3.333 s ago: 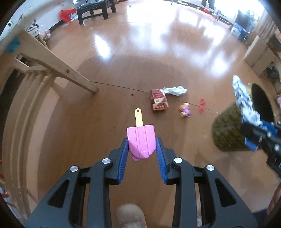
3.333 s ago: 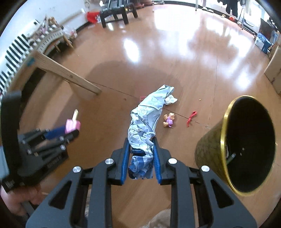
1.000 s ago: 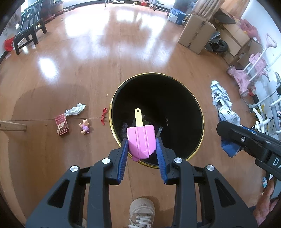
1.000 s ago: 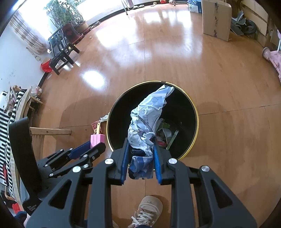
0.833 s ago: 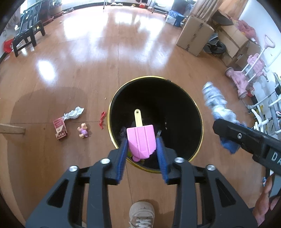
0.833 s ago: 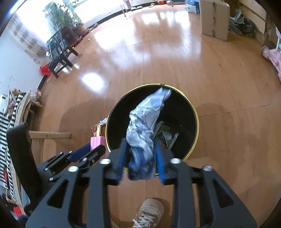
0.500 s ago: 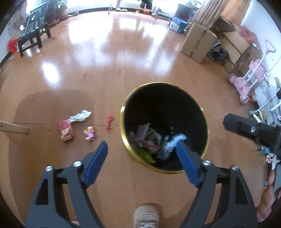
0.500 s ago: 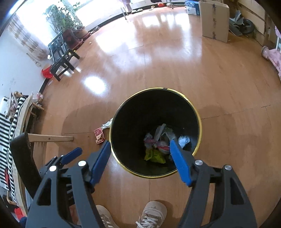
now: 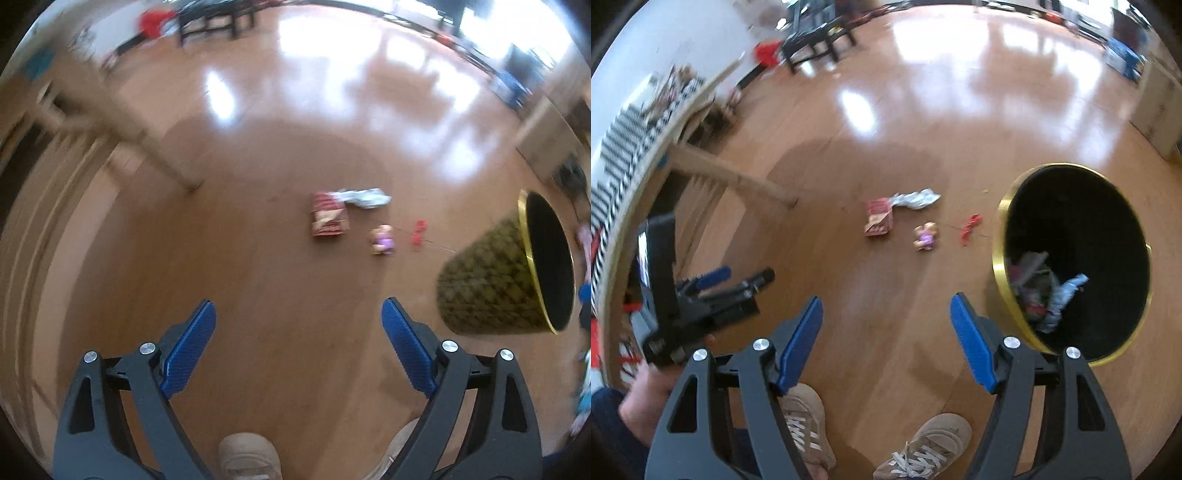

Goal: Collect trash
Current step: 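Move both tools back toward the red box and pink doll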

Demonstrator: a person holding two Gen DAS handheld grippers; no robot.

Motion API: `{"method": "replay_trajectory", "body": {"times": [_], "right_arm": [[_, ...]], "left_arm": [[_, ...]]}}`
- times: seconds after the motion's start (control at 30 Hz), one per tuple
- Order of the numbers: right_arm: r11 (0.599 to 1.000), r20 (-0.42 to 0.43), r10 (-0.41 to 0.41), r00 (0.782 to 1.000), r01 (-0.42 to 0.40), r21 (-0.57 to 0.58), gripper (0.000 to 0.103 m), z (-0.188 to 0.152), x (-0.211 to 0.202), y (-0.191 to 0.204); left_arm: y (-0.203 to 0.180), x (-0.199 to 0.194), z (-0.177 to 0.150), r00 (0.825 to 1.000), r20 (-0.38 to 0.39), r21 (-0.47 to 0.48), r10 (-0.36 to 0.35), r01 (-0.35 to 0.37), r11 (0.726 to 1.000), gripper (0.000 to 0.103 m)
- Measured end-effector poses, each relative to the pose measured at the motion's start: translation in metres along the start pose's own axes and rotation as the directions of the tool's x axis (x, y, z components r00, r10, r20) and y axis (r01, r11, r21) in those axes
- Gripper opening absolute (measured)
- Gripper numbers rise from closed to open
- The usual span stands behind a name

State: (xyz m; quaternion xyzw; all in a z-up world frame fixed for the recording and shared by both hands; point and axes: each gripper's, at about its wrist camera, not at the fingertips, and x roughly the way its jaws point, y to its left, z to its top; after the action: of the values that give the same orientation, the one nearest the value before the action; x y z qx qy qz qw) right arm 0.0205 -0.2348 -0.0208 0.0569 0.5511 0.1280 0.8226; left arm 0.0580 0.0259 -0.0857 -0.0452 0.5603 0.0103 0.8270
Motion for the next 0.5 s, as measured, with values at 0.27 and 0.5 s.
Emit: {"method": "replay_trajectory", "body": {"times": [0.27, 0.5], "right_arm": [[0.999, -0.026, -0.029, 0.999, 0.028, -0.039, 0.070, 0.002, 0.061, 0.026], [0.997, -0.051, -0.077, 0.996, 0.076, -0.014, 0.070, 0.005, 0.161, -0.002]], "left_arm": [[0.016, 0.048, 0.009, 0.999, -0.026, -0.008, 0.021, -0.021, 1.000, 0.089], [-0.023, 0.136, 0.042, 0.998, -0.066, 0.084, 0.013, -0.007, 0.996, 0.089]]}}
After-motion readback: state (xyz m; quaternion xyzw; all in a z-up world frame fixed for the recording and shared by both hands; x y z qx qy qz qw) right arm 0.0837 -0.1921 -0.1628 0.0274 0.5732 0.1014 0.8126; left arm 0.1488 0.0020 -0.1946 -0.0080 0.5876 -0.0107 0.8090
